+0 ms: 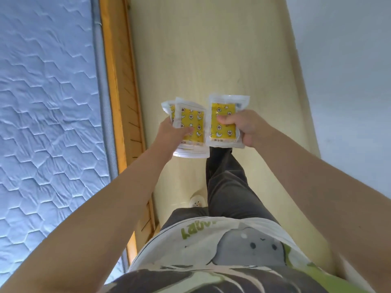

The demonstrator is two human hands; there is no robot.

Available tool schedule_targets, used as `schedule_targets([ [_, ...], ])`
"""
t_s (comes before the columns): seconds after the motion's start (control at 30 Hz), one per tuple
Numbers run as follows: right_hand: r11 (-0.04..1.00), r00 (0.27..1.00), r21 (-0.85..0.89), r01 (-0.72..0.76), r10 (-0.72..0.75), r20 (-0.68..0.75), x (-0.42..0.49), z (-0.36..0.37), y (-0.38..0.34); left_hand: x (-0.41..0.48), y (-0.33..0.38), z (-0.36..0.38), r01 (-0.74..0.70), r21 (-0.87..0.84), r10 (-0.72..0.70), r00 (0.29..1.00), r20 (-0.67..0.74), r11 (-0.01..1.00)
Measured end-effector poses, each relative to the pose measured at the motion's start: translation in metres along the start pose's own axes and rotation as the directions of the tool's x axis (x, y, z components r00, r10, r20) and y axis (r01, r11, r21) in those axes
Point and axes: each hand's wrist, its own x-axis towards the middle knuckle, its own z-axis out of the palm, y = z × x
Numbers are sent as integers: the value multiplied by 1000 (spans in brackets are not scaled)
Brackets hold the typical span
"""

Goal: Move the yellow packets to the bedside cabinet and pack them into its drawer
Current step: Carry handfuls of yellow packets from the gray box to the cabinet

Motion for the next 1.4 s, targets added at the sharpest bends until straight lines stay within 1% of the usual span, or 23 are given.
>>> schedule_targets([
  [0.17,998,997,-54,28,-25,67,82,-6,-115,94,90,14,25,-49,-29,997,-72,998],
  [0.3,996,997,-90,-6,13,80,138,-16,-206,163,173,31,38,-85,-46,994,-99,996],
  [0.4,990,998,-140,-11,20,64,177,-8,-267,209,225,28,39,-91,-50,991,-127,995],
  [0.47,986,996,-167,-15,30,90,203,7,-303,233,257,19,37,-101,-52,987,-150,994],
  [0.67,964,989,-266,-12,51,140,288,78,-408,324,342,-33,1,-117,-23,982,-185,993],
  [0.73,957,990,-291,-10,51,131,319,105,-446,359,370,-55,6,-110,-27,981,-193,994],
  [0.93,950,988,-312,2,46,146,403,174,-558,457,465,-125,-1,-86,-16,980,-198,996],
  [1.17,939,986,-342,-20,75,148,489,231,-678,558,563,-183,12,-126,-43,968,-246,992],
  [1.3,899,978,-438,-6,96,186,550,261,-753,623,618,-206,20,-131,-57,957,-283,991],
  [1.4,853,972,-521,28,98,213,600,292,-818,675,663,-221,25,-175,-84,938,-337,984],
])
